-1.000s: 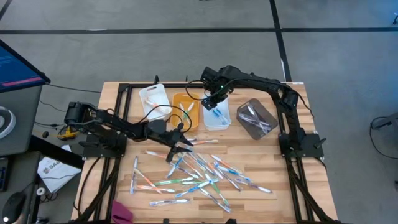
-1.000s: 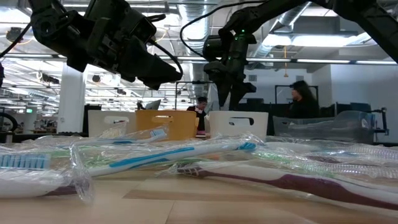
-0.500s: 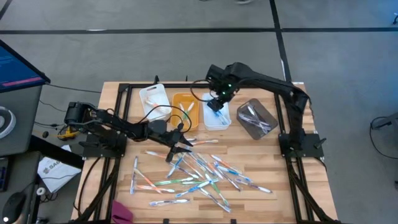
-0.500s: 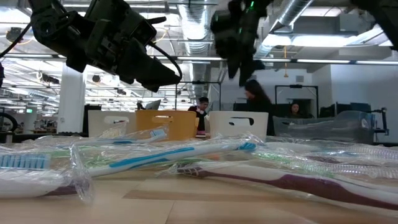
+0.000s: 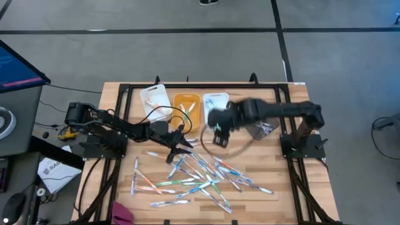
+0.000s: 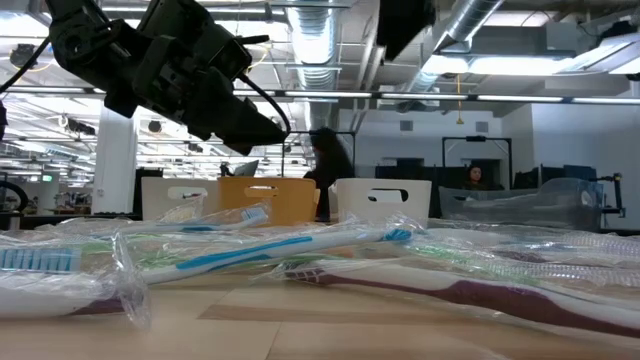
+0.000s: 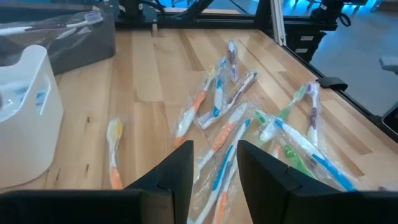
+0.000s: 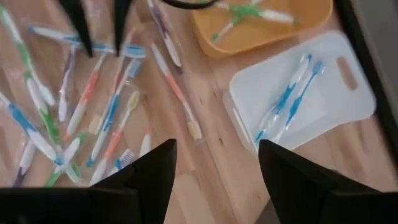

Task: Pick & Place Toothbrushes
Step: Put the white orange toothbrush into the left white bin

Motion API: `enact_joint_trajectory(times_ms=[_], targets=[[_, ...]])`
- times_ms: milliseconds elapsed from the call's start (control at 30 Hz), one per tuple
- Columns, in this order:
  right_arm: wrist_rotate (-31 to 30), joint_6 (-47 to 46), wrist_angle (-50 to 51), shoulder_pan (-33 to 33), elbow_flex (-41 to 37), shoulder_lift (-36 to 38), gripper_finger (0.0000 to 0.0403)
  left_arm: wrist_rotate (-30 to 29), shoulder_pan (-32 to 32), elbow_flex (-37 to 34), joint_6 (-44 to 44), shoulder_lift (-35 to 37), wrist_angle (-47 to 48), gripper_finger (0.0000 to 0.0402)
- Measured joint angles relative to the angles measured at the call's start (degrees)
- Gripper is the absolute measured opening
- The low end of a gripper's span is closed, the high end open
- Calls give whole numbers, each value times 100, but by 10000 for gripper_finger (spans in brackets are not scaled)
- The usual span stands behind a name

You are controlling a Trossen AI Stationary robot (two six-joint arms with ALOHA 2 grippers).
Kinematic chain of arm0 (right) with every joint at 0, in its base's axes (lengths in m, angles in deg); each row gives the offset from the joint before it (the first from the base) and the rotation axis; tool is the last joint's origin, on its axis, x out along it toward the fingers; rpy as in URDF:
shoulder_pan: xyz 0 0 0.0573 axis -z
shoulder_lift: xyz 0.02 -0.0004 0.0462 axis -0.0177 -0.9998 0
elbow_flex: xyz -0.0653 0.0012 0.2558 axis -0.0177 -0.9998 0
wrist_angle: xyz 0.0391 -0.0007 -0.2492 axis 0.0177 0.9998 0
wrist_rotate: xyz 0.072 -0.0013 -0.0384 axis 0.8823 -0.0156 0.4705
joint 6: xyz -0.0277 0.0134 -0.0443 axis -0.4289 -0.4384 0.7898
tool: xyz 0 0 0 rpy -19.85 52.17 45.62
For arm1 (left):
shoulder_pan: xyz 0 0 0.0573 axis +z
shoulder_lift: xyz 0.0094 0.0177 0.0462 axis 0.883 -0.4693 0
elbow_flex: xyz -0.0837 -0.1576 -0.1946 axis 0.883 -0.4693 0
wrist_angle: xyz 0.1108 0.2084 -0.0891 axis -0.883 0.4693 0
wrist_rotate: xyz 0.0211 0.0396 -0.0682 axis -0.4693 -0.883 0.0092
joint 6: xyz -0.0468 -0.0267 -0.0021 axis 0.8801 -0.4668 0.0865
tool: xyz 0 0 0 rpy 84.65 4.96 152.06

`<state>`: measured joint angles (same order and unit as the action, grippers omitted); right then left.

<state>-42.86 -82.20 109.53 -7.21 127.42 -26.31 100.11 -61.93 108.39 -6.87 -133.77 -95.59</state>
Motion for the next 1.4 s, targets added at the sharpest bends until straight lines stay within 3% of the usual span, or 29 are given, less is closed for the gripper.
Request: enact_joint_trajectory(times_ms=[300, 567, 733, 1167, 1300, 1400], targets=[[-1848, -960, -81, -1890, -92, -52, 221, 105, 0, 0, -654, 0, 101, 117], [-2856, -1505, -552, -2902, -764, -58, 221, 158, 0, 0, -484, 0, 199, 121], [-2872, -1514, -757, -3102, -1275, -58, 221, 485, 0, 4, 1, 273, 932, 144], [-2881, -687, -1600, -3130, -1594, -58, 221, 448, -166, -1, -623, 2391, 3450, 186], [-2883, -498, -1712, -3110, -1594, -58, 221, 444, -348, 0, -784, 2403, 3836, 205], [-2881, -395, -1825, -3064, -1594, -58, 221, 453, -391, 1, -1552, 2270, 4217, 215]])
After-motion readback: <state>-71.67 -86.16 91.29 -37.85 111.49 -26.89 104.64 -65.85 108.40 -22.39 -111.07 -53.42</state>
